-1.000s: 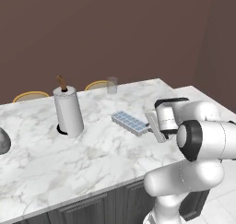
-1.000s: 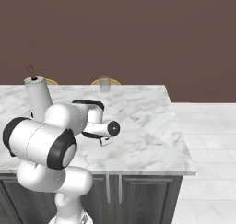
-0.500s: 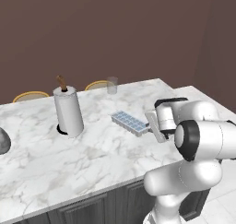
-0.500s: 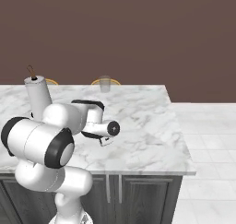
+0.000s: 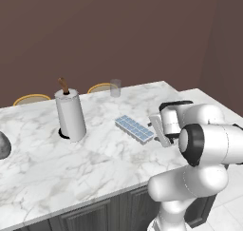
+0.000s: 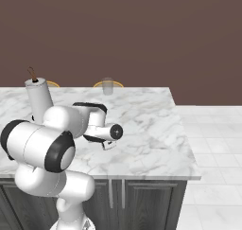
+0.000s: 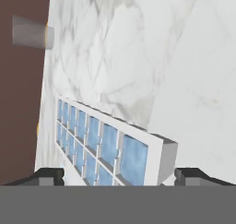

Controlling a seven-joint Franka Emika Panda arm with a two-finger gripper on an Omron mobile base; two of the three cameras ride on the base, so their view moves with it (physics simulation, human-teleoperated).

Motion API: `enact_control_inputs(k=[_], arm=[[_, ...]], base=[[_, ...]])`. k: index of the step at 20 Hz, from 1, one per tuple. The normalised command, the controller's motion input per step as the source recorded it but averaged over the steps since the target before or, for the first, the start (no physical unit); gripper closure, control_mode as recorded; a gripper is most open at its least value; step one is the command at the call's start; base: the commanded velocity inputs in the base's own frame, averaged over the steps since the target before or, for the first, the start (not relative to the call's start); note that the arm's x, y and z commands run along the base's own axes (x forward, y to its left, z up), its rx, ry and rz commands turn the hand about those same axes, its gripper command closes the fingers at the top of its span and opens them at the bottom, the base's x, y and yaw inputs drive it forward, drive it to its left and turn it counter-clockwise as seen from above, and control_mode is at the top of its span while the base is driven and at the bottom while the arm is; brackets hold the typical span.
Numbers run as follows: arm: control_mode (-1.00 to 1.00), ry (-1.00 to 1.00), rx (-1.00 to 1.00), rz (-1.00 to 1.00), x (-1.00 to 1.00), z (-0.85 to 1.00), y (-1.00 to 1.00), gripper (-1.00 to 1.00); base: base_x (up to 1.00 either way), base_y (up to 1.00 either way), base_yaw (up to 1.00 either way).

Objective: Open the freezer door, pick up the ice cube tray from the freezer, and place it on the dining counter.

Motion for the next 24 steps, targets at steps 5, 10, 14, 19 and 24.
enact_control_inputs(k=[5, 10, 14, 19, 24], arm=[[-1.0, 0.0, 0.0, 0.0, 0.0, 0.0, 0.0, -1.0], [-1.0, 0.03, 0.0, 0.0, 0.02, 0.05, 0.0, -1.0], [-1.0, 0.17, 0.0, 0.0, 0.08, 0.22, 0.0, -1.0], [-1.0, 0.2, 0.0, 0.0, 0.01, 0.21, 0.0, -1.0], [-1.0, 0.2, 0.0, 0.0, 0.0, 0.38, -0.09, -1.0]], base=[[0.0, 0.0, 0.0], [0.0, 0.0, 0.0], [0.0, 0.0, 0.0], [0.0, 0.0, 0.0], [0.0, 0.0, 0.0]])
